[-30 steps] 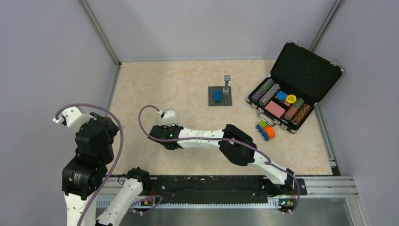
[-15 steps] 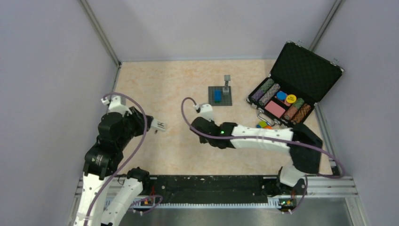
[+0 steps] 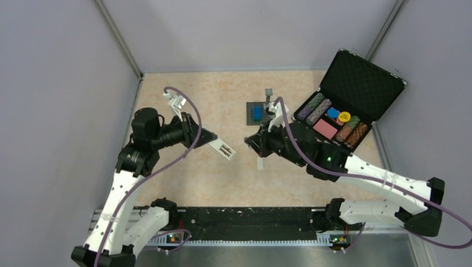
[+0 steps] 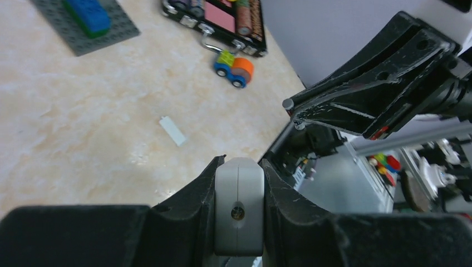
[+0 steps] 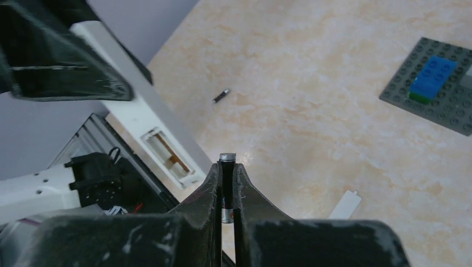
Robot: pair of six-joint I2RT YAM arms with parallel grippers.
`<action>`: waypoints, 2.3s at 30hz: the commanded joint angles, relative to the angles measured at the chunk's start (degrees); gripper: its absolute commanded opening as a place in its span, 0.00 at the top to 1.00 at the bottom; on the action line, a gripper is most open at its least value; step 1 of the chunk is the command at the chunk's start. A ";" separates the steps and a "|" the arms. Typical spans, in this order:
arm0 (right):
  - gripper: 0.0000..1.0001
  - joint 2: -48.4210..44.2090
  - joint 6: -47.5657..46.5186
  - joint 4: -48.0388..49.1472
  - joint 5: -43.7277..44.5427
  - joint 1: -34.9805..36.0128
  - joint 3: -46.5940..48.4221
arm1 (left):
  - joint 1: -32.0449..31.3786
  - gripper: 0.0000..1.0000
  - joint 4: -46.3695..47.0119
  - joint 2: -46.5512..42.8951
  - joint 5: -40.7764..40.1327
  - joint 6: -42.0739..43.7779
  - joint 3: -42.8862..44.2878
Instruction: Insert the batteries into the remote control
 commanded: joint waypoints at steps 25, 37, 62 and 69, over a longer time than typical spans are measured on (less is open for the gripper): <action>0.95 6.47 -1.67 -18.10 -18.96 -0.71 11.46 | -0.67 1.00 12.30 21.98 24.31 -26.60 -8.06; 0.95 10.51 0.49 -22.27 -21.44 -0.77 13.07 | -1.98 1.00 17.60 26.56 28.31 -26.91 -14.22; 0.91 14.67 3.54 -21.31 -18.62 -0.70 10.92 | -4.39 1.00 23.83 29.69 27.38 -28.67 -14.94; 0.83 14.67 3.29 -21.51 -18.52 -0.70 10.26 | -4.45 1.00 23.87 30.15 27.35 -28.85 -14.61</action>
